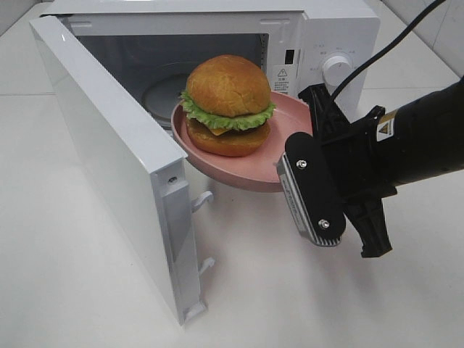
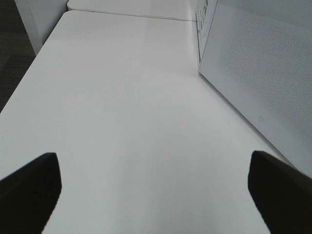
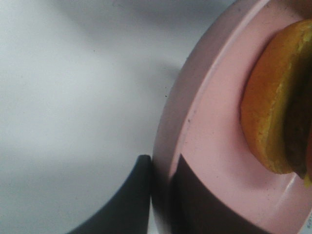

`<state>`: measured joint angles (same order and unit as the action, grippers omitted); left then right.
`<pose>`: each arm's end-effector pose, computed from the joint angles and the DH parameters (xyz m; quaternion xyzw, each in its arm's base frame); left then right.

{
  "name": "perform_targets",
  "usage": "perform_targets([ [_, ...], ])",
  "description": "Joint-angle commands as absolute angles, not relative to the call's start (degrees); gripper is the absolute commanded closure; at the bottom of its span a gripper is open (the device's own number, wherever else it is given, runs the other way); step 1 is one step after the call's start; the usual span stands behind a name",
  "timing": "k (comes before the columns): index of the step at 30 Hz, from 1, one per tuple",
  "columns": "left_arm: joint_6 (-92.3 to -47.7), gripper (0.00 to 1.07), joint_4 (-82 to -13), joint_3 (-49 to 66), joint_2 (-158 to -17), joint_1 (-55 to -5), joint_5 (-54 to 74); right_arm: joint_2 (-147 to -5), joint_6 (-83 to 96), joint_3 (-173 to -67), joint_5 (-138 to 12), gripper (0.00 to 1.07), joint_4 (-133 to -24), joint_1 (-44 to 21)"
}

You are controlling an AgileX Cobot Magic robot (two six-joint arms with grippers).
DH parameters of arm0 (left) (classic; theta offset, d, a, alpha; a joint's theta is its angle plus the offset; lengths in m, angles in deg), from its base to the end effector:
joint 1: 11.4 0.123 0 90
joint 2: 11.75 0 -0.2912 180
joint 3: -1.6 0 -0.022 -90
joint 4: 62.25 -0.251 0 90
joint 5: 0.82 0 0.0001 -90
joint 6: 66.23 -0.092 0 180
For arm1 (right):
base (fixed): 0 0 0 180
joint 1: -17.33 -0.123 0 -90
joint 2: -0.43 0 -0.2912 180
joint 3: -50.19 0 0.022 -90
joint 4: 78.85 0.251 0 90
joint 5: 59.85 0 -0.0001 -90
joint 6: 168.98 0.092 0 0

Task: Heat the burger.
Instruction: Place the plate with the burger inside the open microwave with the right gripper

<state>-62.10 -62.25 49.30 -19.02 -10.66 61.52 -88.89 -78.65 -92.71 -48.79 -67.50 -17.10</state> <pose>-0.0143 -0.0002 0.2796 -0.0363 0.8533 -0.0154 0.5200 0.2239 0.1577 0.2153 -0.7800 0.5085 -0.1204 0.3442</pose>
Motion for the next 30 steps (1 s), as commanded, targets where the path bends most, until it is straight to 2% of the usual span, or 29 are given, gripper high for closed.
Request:
perform_targets([
  [1, -62.1, 0.10, -62.2, 49.2, -18.3, -10.8, 60.5, -90.6, -79.8, -95.3, -49.5, 1.07, -66.6, -16.8],
  [30, -62.2, 0.10, -62.2, 49.2, -18.3, -10.8, 60.5, -100.3, -81.5, -108.6, -45.6, 1.07, -66.7, -17.0],
])
